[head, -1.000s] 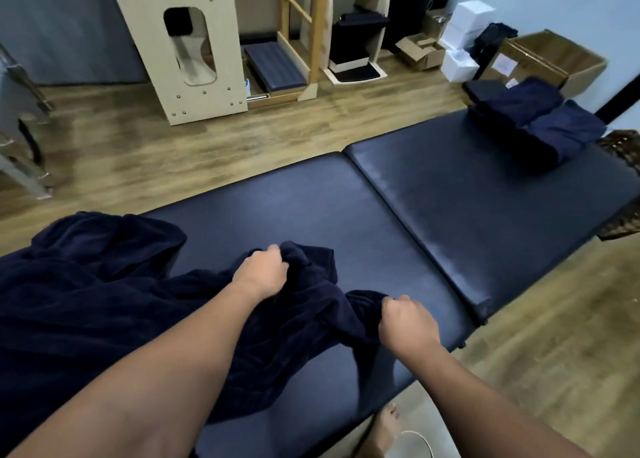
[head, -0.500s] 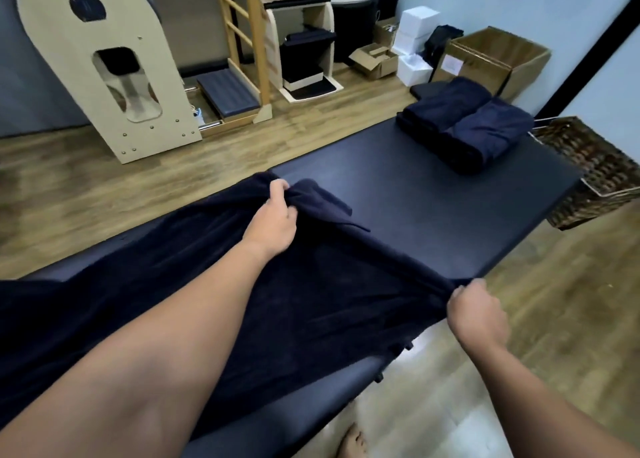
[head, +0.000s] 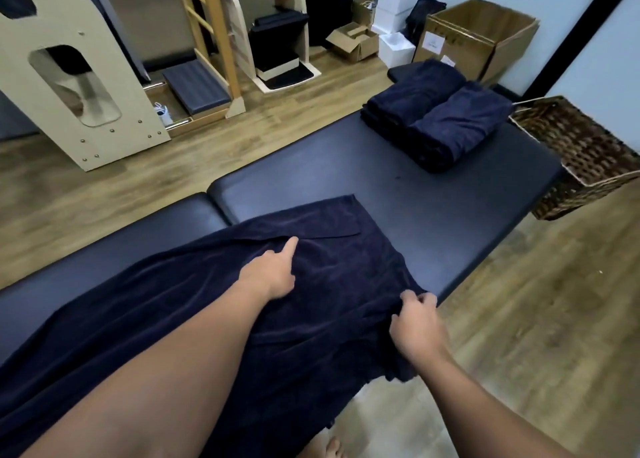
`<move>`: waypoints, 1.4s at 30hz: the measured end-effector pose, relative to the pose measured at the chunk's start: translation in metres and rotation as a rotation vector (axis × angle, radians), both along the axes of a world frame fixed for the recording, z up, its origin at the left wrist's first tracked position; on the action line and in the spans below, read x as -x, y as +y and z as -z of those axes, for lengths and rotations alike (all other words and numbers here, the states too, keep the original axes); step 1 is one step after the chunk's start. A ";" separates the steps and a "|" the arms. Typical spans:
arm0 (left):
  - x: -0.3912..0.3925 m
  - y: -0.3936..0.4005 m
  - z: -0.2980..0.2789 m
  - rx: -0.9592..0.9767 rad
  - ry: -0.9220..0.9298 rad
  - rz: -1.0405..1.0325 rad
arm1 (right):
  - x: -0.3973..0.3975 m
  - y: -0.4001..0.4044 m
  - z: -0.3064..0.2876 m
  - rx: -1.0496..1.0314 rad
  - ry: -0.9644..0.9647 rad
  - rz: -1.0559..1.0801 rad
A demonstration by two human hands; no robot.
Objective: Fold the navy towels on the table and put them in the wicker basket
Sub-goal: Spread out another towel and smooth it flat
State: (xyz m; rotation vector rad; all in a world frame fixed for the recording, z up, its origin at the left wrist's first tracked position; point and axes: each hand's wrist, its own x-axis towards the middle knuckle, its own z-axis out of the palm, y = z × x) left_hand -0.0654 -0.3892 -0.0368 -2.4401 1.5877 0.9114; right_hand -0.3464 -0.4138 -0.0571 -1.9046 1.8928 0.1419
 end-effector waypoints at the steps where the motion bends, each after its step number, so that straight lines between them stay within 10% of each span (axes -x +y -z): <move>1: -0.001 -0.008 0.005 0.022 -0.008 -0.006 | 0.002 -0.007 0.005 -0.009 -0.001 0.040; 13: -0.028 -0.110 0.043 0.107 0.004 -0.143 | 0.007 -0.082 0.019 -0.007 0.126 -0.104; 28: 0.002 -0.268 0.005 0.291 0.600 -0.411 | 0.038 -0.301 -0.005 0.222 0.014 -0.057; 33: 0.019 -0.268 0.011 -0.113 -0.029 -0.340 | 0.025 -0.336 0.018 0.261 -0.062 -0.296; 42: 0.028 -0.220 0.036 -0.255 0.042 -0.558 | -0.116 -0.378 0.021 0.273 -0.318 -0.545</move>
